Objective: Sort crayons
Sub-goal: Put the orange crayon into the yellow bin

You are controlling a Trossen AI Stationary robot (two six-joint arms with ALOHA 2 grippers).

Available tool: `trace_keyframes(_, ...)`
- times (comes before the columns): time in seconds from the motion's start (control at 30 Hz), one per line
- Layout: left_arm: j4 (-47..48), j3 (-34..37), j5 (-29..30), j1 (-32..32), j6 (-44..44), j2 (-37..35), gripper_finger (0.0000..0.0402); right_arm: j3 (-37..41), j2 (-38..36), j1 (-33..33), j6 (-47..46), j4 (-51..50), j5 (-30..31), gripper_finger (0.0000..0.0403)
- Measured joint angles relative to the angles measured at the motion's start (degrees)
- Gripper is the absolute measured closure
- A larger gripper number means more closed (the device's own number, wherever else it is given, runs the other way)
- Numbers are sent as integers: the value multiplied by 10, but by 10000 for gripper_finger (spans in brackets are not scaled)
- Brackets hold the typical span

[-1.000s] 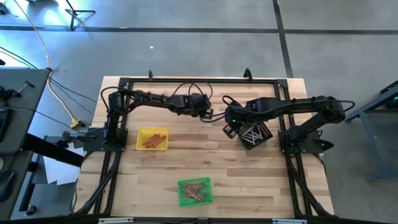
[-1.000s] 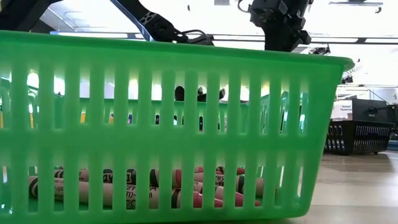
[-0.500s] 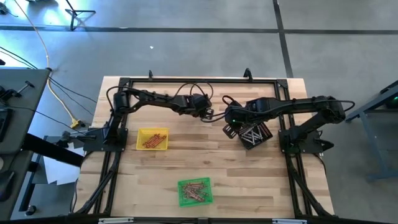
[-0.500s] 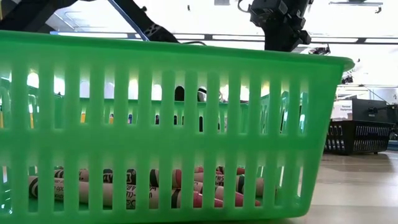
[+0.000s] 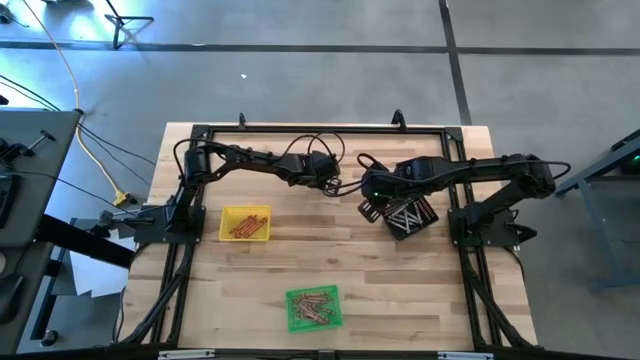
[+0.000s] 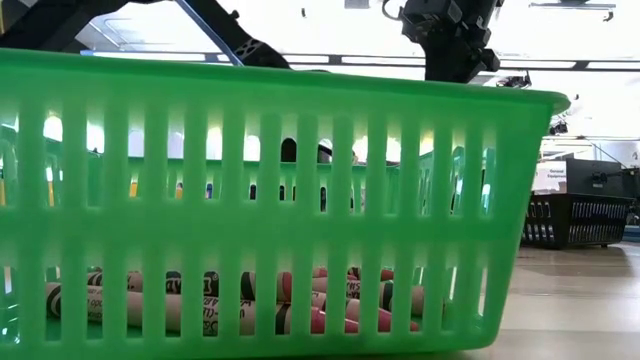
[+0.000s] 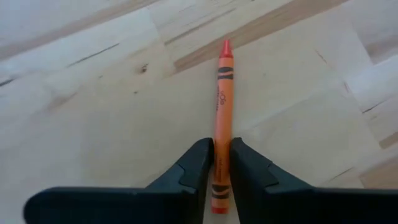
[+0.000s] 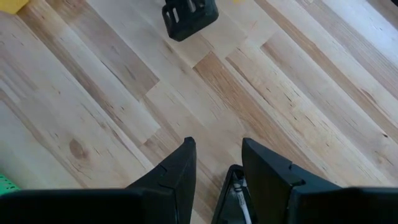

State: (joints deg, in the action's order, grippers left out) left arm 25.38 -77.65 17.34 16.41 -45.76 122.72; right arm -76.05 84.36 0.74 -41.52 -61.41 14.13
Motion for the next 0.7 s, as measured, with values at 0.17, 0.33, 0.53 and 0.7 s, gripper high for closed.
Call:
trace_keyframes(0.17, 7, -3, 3, -7, 15, 10, 371, 0, 0, 0, 0, 1, 0, 279)
trace_keyframes(0.33, 5, -2, -2, -11, 30, 2, 392, 0, 0, 0, 0, 5, 0, 279)
trace_keyframes(0.53, 37, -19, -34, -10, 47, -36, 398, 0, 0, 0, 0, 10, 0, 279)
trace_keyframes(0.7, 39, -30, -42, -14, 51, -83, 399, 0, 0, 0, 0, 13, 0, 279)
